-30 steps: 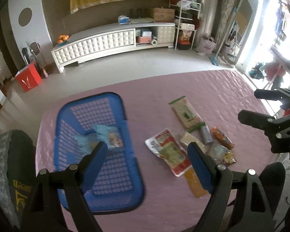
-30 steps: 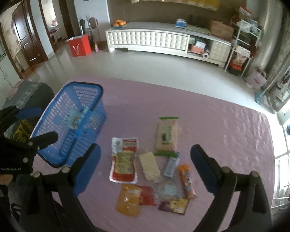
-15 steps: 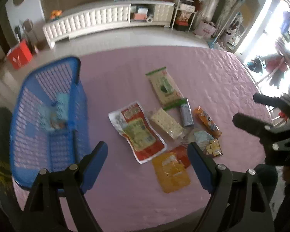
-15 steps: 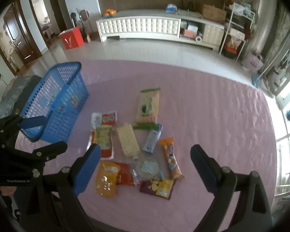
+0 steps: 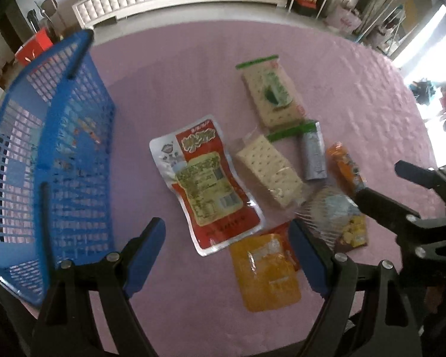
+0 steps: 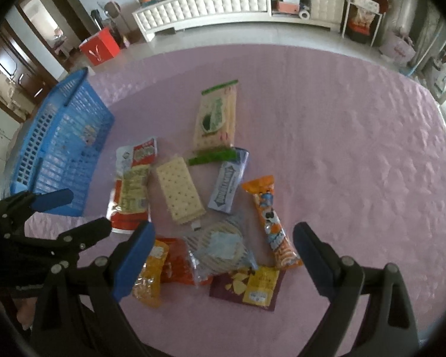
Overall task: Organize snacks
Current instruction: 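Move both grippers back over the remaining snacks, then grasp the red-and-white sauce packet with the left gripper while the right grasps a plain cracker pack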
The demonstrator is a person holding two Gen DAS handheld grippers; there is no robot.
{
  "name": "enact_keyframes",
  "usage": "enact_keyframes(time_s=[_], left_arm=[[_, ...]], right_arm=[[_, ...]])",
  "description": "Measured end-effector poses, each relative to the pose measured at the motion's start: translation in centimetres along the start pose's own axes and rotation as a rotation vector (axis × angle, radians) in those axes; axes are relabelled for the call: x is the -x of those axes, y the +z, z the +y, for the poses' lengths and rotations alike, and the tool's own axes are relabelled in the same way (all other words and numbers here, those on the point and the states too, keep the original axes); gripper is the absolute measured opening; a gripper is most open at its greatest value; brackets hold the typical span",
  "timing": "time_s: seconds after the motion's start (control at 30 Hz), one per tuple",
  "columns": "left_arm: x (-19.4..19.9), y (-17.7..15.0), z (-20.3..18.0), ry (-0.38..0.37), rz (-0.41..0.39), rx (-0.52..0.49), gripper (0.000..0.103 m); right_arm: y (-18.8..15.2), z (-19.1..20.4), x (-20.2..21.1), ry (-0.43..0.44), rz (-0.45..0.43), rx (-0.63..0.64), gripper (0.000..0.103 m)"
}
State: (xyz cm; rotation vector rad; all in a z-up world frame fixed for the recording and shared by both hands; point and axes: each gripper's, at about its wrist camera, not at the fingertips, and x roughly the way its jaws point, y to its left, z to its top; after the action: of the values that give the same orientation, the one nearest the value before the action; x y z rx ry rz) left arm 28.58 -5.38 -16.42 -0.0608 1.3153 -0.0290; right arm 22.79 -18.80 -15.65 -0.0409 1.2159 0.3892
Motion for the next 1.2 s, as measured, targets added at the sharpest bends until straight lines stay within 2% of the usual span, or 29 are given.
enact_keyframes(time_s=[0.23,0.5,0.77,0.93,1.03,1.07,1.1,1.17,1.2], left_arm=[[-3.4,1.0,0.8,-0.025,0.062,0.039,0.083],[-6.1,2.5,1.5,0.006,0.078,0.053,0.083],[-7.9,3.6,4.4,-0.028,0.105,0.128,0.083],[-8.5,3.7,4.5,-0.008,0.101,0.085,0.083],[-8.4,3.7,4.4,0.009,0.077,0.057,0.071],[-8.1,3.9,3.9,0.009,0.06,0.043,0.062],[-7.8,3.9,3.7,0.017,0.049,0.027,0.057],[-7.4,4.1,3.8,0.01,0.054,0.016,0.039],[-7.3,4.3,3.9,0.002,0.063,0.019,0.039]], right_arm=[[1.2,-0.4,-2.1,-0.016,0.03,0.022,0.096],[2.3,-0.4,-4.0,-0.022,0.059,0.026,0.096],[2.7,-0.1,-4.7,-0.028,0.074,0.033,0.096],[3.0,0.6,-4.5,-0.008,0.049,0.052,0.096],[2.9,0.9,-4.3,-0.022,0.043,0.087,0.096],[3.0,0.7,-4.3,-0.028,0.046,0.083,0.096],[3.2,0.7,-4.4,-0.028,0.047,0.075,0.096],[3.4,0.3,-4.3,-0.021,0.044,0.044,0.096],[3.5,0.2,-4.3,-0.018,0.044,0.03,0.096]])
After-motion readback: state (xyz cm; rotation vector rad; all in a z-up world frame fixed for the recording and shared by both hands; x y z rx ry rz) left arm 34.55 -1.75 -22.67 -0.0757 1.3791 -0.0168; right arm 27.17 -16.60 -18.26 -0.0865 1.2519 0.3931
